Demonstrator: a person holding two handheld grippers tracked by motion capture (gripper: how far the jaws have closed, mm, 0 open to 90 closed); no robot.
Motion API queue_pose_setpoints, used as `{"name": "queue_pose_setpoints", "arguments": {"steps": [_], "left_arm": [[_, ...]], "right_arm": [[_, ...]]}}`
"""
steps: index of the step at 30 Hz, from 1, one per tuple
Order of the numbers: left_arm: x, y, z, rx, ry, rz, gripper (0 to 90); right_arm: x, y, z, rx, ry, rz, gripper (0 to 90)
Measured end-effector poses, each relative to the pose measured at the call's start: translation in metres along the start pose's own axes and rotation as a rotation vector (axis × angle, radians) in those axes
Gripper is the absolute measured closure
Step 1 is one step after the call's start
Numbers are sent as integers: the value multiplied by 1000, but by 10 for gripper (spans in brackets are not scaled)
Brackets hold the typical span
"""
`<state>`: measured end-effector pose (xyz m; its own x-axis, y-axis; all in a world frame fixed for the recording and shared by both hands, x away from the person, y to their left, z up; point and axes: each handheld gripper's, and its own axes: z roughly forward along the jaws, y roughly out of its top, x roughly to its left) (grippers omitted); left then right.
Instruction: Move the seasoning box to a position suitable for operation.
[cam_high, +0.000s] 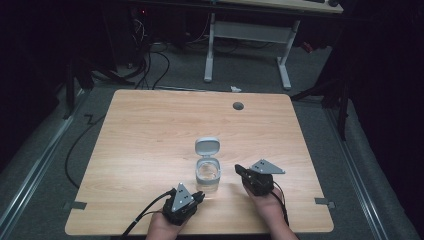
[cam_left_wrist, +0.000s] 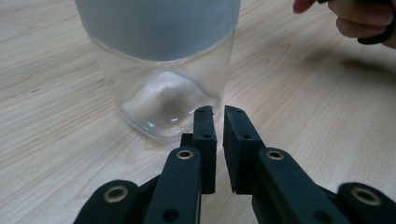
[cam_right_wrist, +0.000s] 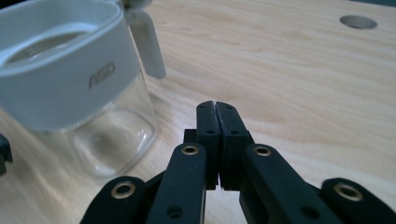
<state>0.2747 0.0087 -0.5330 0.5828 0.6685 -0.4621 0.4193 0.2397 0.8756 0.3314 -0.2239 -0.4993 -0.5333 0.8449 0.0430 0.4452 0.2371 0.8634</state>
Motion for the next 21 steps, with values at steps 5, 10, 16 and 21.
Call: {"name": "queue_pose_setpoints", "arguments": {"steps": [5, 10, 16, 21], "left_arm": [[2, 0, 2, -22, 24, 0, 862], [3, 1, 2, -28, 32, -8, 886], [5, 2, 3, -30, 32, -27, 900], [6, 3, 4, -24, 31, -30, 900]], "right_arm": [[0, 19, 11, -14, 28, 24, 899], [0, 32, 19, -33, 35, 23, 899], [-1, 51, 33, -39, 33, 1, 899], [0, 62, 41, -52, 33, 0, 899]]}}
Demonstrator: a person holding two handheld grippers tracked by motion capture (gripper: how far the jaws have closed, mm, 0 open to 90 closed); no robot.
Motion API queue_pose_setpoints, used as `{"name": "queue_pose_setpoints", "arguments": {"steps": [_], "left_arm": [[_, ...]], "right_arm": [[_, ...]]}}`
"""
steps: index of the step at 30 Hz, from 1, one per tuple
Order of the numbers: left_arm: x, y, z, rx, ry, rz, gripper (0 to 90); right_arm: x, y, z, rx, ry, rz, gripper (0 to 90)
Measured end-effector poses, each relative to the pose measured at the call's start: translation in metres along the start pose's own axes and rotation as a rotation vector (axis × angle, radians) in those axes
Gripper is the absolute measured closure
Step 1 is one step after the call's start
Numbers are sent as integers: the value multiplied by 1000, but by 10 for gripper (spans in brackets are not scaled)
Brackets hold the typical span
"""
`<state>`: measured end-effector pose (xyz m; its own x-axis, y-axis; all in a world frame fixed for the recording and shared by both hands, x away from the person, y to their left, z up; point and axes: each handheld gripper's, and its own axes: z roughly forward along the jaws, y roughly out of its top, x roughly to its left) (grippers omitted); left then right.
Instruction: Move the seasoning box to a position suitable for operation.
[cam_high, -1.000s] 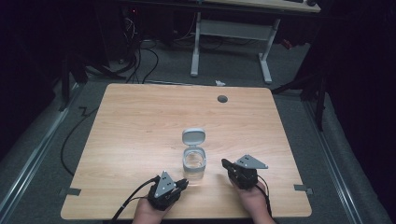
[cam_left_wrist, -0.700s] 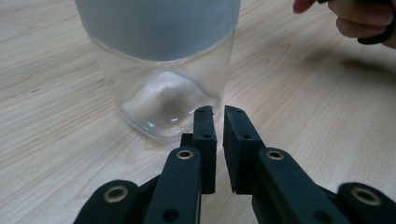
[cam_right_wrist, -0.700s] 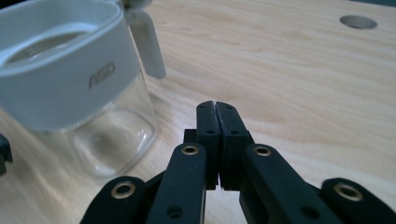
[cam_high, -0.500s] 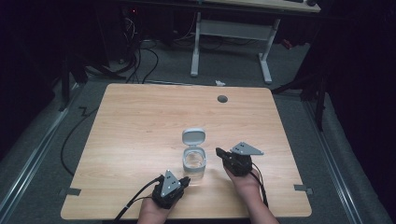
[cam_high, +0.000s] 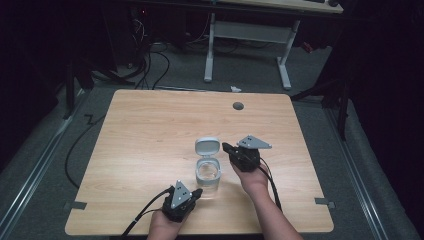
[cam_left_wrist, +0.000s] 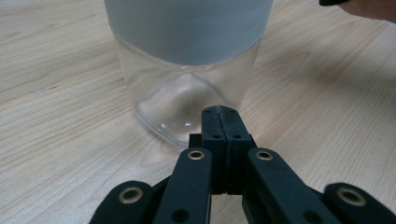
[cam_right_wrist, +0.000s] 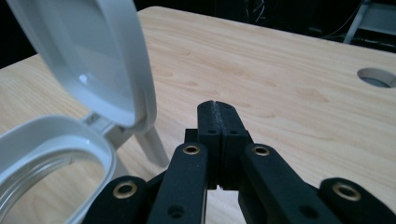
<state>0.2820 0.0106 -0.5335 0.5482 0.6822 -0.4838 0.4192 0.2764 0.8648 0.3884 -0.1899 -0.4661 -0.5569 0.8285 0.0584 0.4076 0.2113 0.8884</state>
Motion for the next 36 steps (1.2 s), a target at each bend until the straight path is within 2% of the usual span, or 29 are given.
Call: {"name": "queue_pose_setpoints", "arguments": {"steps": [8, 12, 18, 28, 36], "left_arm": [[1, 1, 2, -4, 7, -2, 900], [1, 1, 2, -6, 6, -6, 900], [2, 2, 3, -8, 9, -7, 900], [2, 2, 2, -10, 9, -7, 900], [1, 1, 2, -13, 4, -5, 900]], "right_arm": [[2, 15, 0, -33, 3, -15, 899], [3, 20, 2, -33, 4, -16, 899], [8, 29, 1, -52, 20, -26, 899], [18, 27, -12, -61, 36, -62, 899], [32, 13, -25, -54, 53, -96, 898]]}}
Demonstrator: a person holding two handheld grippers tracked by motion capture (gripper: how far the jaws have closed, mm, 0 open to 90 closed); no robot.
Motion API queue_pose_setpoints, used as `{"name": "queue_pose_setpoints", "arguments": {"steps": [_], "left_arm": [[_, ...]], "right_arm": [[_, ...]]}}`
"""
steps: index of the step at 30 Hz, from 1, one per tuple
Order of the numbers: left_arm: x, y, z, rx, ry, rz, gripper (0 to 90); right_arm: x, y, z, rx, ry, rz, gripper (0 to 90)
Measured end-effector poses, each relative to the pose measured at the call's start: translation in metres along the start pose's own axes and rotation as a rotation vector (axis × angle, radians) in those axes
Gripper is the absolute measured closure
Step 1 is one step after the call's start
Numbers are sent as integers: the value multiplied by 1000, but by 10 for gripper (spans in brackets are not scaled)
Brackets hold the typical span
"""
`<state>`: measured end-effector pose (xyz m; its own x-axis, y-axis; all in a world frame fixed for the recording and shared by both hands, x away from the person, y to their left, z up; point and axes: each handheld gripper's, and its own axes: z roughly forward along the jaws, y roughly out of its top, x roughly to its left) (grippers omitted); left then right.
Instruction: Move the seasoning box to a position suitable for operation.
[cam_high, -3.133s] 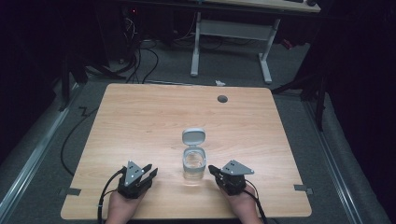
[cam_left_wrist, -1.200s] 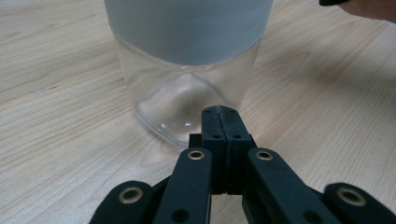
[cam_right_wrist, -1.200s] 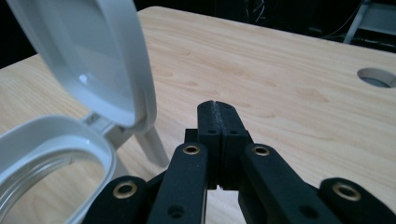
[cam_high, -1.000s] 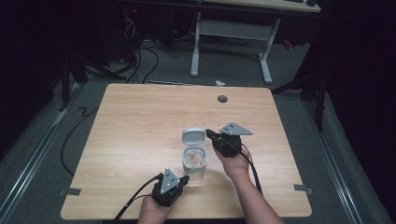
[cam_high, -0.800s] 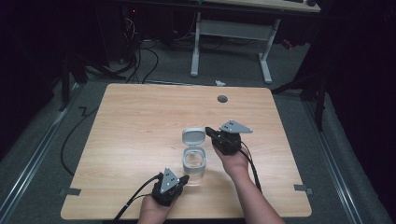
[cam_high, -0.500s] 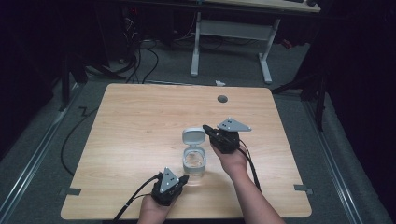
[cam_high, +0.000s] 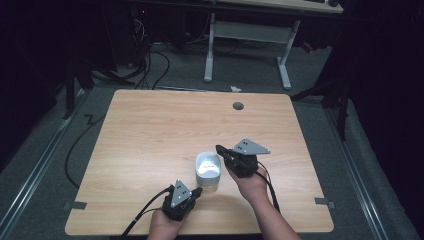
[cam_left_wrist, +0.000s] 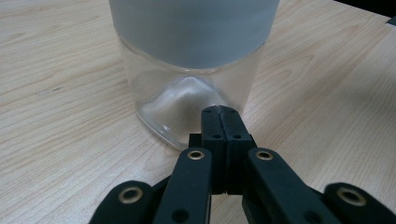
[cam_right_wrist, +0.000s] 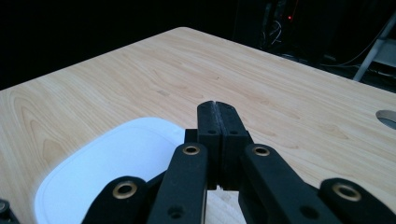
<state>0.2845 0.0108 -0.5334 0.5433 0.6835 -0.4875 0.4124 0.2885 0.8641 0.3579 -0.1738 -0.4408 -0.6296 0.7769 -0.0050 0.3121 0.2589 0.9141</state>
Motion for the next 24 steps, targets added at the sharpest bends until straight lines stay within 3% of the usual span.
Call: {"name": "queue_pose_setpoints", "arguments": {"steps": [7, 11, 14, 18, 19, 24], "left_arm": [[-1, 8, -9, 6, -15, -6, 883], [9, 20, -19, -10, 2, -8, 854], [26, 28, -27, -13, 38, -14, 820], [57, 43, -35, -34, 137, 17, 729], [57, 43, -35, -34, 137, 17, 711], [82, 57, -41, -68, 207, 8, 672]], "right_arm": [[-8, -9, -9, 2, -29, 18, 892], [-18, -20, -16, 15, -55, 41, 885], [-25, -33, -22, 33, -86, 58, 874], [-41, -58, -33, 66, -142, 100, 855], [-41, -58, -33, 66, -142, 100, 855], [-55, -80, -48, 85, -191, 136, 815]]}}
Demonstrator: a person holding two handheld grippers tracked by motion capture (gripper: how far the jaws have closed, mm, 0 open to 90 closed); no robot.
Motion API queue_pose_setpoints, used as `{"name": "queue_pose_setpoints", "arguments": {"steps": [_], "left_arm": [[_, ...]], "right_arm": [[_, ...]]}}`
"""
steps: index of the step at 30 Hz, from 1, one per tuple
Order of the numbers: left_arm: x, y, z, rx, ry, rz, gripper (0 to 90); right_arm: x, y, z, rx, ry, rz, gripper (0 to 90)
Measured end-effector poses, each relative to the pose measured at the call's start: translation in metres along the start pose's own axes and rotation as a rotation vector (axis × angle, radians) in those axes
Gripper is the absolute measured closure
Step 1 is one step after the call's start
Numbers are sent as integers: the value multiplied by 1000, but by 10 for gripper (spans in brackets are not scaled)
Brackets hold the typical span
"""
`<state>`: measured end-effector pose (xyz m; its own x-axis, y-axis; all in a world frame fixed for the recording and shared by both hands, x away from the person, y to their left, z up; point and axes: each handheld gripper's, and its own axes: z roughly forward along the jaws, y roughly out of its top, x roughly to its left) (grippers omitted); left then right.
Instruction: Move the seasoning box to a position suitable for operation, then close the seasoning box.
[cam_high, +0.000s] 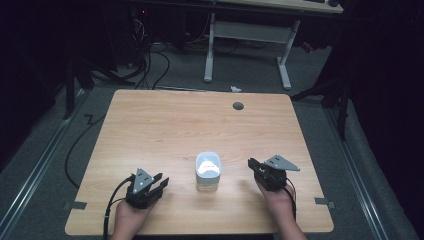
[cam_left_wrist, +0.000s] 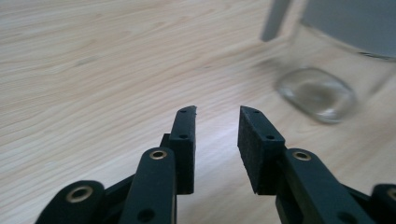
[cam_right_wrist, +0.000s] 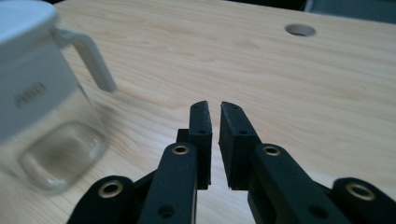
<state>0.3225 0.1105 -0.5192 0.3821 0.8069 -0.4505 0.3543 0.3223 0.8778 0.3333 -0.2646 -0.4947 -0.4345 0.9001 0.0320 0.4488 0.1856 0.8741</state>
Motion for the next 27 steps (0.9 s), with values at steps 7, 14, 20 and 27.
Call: {"name": "queue_pose_setpoints", "arguments": {"steps": [7, 14, 20, 27], "left_arm": [[13, 5, 2, -15, 45, 8, 620], [41, 12, -5, -34, 126, 14, 603], [61, 21, -13, -59, 173, -28, 590], [64, 18, -17, -61, 194, -19, 584]], "right_arm": [[-22, -26, -18, 17, -76, 30, 716], [-37, -38, -34, 16, -172, 52, 598], [-42, -45, -38, 32, -198, 51, 570], [-38, -44, -32, 38, -183, 42, 561]]}}
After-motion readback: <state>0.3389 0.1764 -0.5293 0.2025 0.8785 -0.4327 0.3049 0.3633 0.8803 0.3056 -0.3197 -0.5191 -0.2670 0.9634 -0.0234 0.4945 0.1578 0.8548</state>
